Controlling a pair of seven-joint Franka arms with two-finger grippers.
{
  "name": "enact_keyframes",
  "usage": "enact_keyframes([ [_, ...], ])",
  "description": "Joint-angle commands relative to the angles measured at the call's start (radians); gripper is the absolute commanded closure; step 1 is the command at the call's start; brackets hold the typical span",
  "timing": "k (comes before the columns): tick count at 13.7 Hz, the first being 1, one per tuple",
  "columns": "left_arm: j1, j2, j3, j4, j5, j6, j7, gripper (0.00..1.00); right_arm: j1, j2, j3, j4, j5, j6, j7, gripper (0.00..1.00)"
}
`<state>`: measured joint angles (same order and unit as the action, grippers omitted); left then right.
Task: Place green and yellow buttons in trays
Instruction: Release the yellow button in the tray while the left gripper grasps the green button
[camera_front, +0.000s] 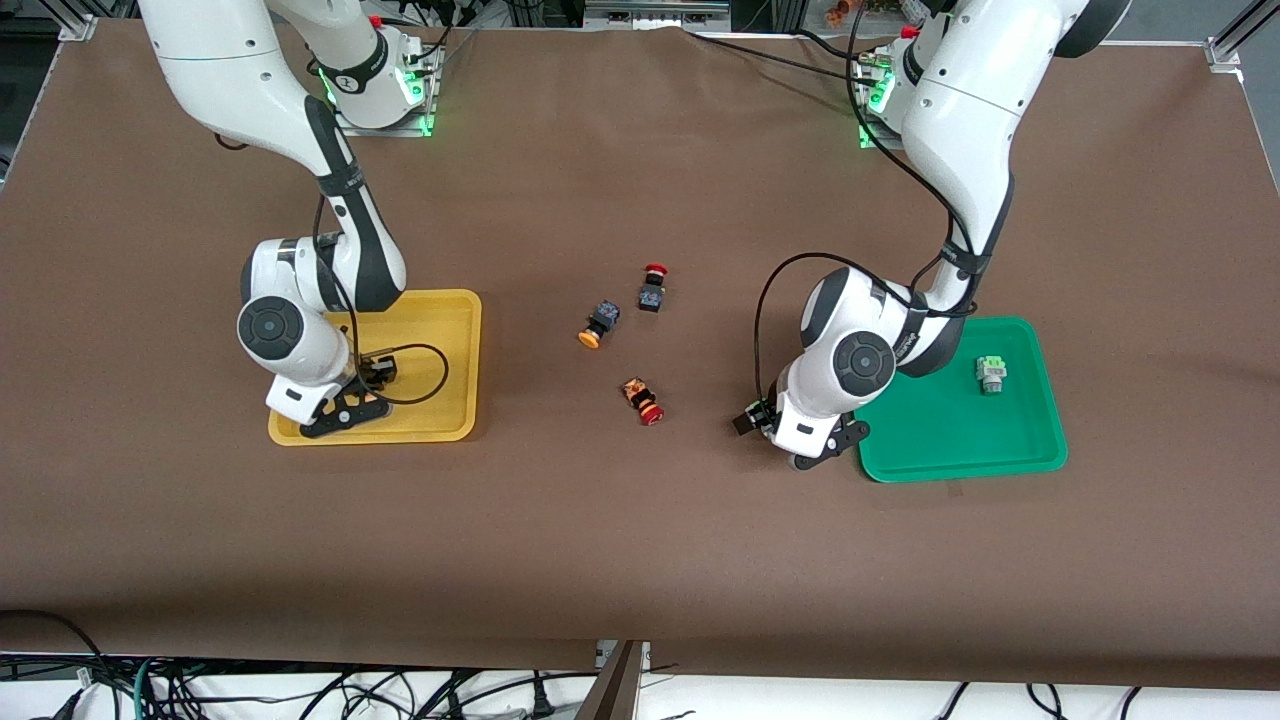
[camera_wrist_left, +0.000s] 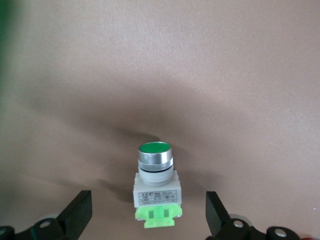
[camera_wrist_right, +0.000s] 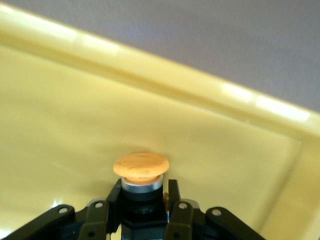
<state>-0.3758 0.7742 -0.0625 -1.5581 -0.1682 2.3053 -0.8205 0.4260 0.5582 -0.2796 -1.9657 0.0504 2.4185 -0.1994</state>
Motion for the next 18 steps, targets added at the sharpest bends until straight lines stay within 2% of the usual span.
enact_keyframes([
  [1,-0.023,0.037,0.016,0.03,-0.01,0.02,-0.022,0.0,-0.006,-0.067,0.013,-0.009,0.031,-0.044,-0.008,0.69],
  [2,-0.032,0.037,0.016,0.03,-0.011,0.02,-0.022,0.13,-0.003,-0.067,0.014,0.028,0.075,-0.091,-0.008,0.52],
  [3,-0.034,0.037,0.018,0.03,-0.007,0.019,-0.022,0.44,0.003,-0.064,0.014,0.065,0.124,-0.145,-0.003,0.38],
  [5,-0.034,0.037,0.021,0.03,-0.001,0.017,-0.02,0.8,0.019,-0.061,0.017,0.114,0.17,-0.22,0.055,0.34],
  [6,-0.034,0.036,0.02,0.032,0.016,0.017,-0.019,0.89,0.042,-0.061,0.016,0.122,0.172,-0.223,0.093,0.34],
  [8,-0.031,0.022,0.02,0.044,0.019,-0.007,-0.014,0.97,0.089,-0.064,0.017,0.133,0.172,-0.232,0.191,0.34],
  [10,-0.022,0.007,0.024,0.084,0.021,-0.111,0.009,0.98,0.157,-0.066,0.016,0.145,0.174,-0.257,0.361,0.34],
  [12,0.023,-0.035,0.032,0.095,0.029,-0.2,0.183,0.97,0.209,-0.063,0.019,0.185,0.18,-0.297,0.509,0.34],
  [15,0.147,-0.085,0.029,0.076,0.03,-0.321,0.519,0.96,0.282,-0.044,0.023,0.226,0.224,-0.317,0.7,0.34],
  [18,0.23,-0.16,0.03,-0.041,0.032,-0.333,0.734,0.95,0.352,-0.017,0.023,0.232,0.264,-0.289,0.845,0.3],
])
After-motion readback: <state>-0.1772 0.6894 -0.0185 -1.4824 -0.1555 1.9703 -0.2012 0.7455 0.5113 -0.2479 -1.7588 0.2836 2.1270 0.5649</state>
